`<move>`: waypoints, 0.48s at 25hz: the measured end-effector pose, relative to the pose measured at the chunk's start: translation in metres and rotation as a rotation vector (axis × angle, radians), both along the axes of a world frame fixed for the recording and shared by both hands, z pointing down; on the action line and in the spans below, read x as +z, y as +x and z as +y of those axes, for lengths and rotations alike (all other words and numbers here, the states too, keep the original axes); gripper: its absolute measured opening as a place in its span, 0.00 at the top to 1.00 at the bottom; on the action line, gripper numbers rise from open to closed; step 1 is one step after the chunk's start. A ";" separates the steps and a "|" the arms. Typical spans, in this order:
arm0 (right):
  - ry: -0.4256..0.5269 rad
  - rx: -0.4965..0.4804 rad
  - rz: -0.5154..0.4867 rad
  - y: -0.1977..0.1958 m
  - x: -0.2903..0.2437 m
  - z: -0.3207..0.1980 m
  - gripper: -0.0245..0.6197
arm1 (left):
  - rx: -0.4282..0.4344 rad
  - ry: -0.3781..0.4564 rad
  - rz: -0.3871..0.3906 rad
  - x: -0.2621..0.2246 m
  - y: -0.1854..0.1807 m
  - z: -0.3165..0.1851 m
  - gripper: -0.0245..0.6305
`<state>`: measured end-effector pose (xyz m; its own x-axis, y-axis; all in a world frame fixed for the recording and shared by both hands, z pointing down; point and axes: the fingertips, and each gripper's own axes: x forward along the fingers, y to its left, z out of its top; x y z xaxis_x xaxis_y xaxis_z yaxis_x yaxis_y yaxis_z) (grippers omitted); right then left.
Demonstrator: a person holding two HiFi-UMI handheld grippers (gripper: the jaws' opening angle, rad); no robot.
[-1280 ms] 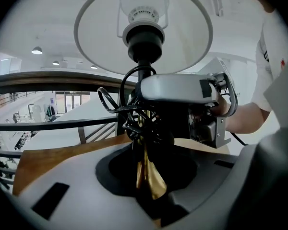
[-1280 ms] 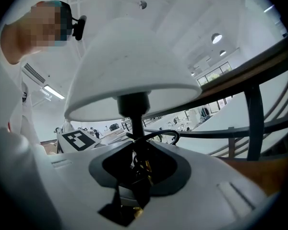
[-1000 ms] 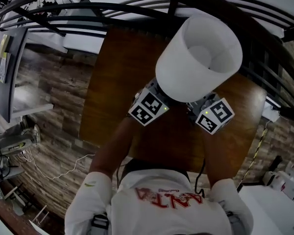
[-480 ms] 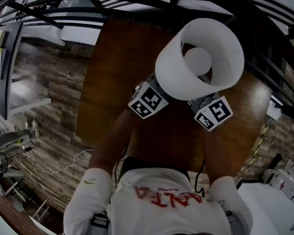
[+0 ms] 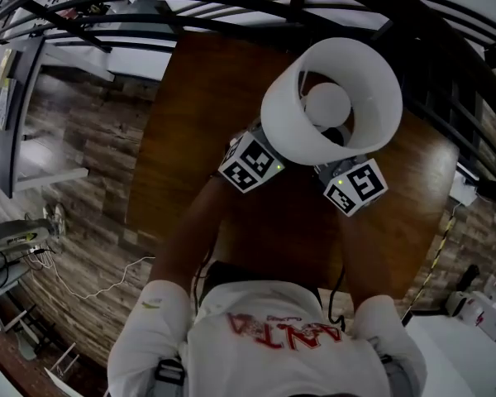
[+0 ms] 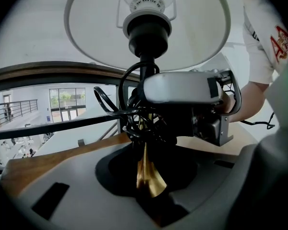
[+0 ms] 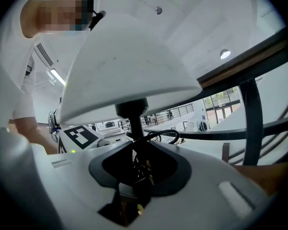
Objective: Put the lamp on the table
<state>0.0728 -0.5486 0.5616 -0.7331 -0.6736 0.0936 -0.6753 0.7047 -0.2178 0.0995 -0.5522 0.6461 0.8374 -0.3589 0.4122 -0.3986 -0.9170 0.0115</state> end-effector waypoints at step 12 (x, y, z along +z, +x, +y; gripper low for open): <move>-0.021 0.074 0.051 0.010 0.014 0.002 0.71 | -0.048 -0.044 0.033 0.009 -0.016 0.005 0.80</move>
